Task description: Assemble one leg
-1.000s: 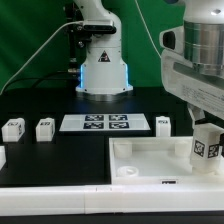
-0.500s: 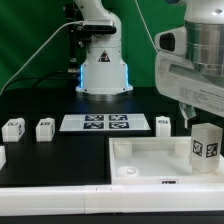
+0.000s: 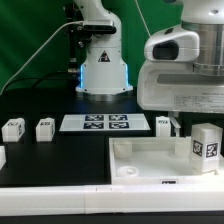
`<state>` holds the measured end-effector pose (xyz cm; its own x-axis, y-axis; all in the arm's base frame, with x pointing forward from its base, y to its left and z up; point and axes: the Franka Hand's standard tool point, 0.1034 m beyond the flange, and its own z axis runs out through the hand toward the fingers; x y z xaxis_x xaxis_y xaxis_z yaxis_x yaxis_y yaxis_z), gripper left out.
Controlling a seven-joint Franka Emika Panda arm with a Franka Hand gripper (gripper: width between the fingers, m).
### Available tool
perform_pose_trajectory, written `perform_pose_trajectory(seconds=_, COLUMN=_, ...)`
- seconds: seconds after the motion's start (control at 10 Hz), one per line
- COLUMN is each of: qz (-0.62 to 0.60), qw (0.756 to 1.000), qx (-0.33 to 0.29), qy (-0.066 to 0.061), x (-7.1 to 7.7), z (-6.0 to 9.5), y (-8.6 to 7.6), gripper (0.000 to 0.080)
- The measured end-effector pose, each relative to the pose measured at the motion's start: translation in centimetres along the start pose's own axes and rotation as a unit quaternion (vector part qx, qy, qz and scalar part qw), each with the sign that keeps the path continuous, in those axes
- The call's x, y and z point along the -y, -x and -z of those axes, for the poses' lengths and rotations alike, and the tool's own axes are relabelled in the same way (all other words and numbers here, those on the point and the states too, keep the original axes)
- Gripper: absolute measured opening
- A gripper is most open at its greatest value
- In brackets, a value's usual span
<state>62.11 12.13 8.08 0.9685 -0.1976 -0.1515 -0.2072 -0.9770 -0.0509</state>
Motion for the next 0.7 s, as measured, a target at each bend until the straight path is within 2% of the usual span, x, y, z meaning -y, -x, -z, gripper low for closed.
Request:
perform_pose_trajectory(seconds=0.1, qz=0.043, qw=0.999, qx=0.0, qy=0.001, x=-0.09, z=0.02, y=-0.04, gripper=0.0649)
perform_pose_trajectory(seconds=0.2, qz=0.118, qw=0.993, qx=-0.002, qy=0.007, x=-0.22, z=0.11, y=-0.15, gripper=0.0649)
perform_pose_trajectory(seconds=0.5, qz=0.253, qw=0.967, qx=-0.003, qy=0.008, x=-0.7, z=0.13, y=-0.4, gripper=0.0649)
perform_pose_trajectory(seconds=0.6, qz=0.253, qw=0.967, qx=-0.003, qy=0.008, x=-0.69, z=0.13, y=-0.4, gripper=0.0649)
perform_pose_trajectory(seconds=0.7, qz=0.252, qw=0.968, qx=-0.003, qy=0.008, x=-0.69, z=0.13, y=-0.4, gripper=0.0518)
